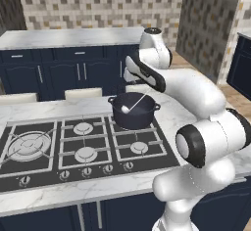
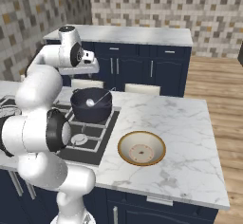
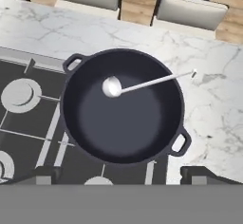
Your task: Open the cabinet and move the ladle to the pot. Then close the cabinet.
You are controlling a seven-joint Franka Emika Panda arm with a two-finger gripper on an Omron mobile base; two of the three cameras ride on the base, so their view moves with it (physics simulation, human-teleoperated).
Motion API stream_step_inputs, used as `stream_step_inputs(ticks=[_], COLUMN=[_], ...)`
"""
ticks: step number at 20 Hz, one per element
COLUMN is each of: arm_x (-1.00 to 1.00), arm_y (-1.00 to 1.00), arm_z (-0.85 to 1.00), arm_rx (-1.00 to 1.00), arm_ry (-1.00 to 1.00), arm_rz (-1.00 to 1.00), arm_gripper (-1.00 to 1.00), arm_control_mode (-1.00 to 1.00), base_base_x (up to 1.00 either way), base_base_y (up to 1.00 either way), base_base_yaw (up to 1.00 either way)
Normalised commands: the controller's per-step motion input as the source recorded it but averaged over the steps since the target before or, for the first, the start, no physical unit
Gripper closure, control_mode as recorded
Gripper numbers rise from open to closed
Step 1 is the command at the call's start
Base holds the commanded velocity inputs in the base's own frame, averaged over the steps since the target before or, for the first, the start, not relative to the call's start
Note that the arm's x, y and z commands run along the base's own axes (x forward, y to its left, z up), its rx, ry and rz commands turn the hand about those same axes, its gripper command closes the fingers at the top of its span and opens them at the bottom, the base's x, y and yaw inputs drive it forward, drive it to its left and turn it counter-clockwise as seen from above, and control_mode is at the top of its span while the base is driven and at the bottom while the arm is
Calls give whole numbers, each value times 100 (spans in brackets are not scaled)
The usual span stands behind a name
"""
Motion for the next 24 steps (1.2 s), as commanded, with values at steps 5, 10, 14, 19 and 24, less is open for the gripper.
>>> stream_step_inputs(ticks=[5, 10, 14, 19, 24], arm_x=[-100, -100, -100, -100, -100], arm_y=[-21, -11, -2, -9, 0], arm_z=[69, 21, 5, 0, 0], arm_rx=[6, 0, 1, 2, 1], arm_ry=[-1, -2, 0, 0, 0], arm_rz=[-6, -8, -10, -7, -9], arm_gripper=[-100, -100, -100, -100, -100], arm_control_mode=[-100, -100, -100, -100, -100], base_base_x=[0, 0, 0, 0, 0], base_base_y=[0, 0, 0, 0, 0], base_base_yaw=[0, 0, 0, 0, 0])
